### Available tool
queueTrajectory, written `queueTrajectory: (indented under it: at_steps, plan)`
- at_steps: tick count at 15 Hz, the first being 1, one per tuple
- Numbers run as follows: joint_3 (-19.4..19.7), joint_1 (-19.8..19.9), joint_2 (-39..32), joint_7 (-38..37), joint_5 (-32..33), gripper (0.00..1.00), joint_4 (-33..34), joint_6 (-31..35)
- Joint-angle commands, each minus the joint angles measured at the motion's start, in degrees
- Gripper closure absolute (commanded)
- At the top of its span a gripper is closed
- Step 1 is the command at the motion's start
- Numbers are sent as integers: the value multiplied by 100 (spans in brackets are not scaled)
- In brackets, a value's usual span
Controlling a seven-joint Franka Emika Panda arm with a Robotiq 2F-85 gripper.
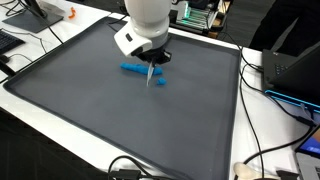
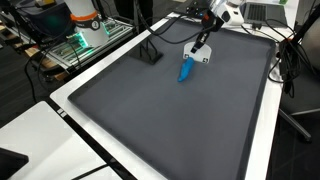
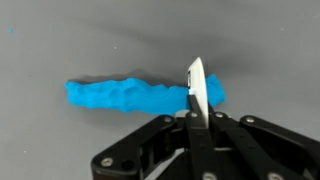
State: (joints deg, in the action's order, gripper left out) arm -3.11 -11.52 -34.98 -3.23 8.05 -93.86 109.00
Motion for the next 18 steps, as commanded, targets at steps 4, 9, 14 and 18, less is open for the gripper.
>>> queueTrajectory:
  at_steps: [4,9,14,18]
  plan:
    - [32,-7,566,-65,240,99,-332,-19]
    - [16,17,814,-49,268,99,-431,-20]
    - [69,41,965,-101,405,99,-579,-16]
    - [110,106,961,-109,460,99,-698,95]
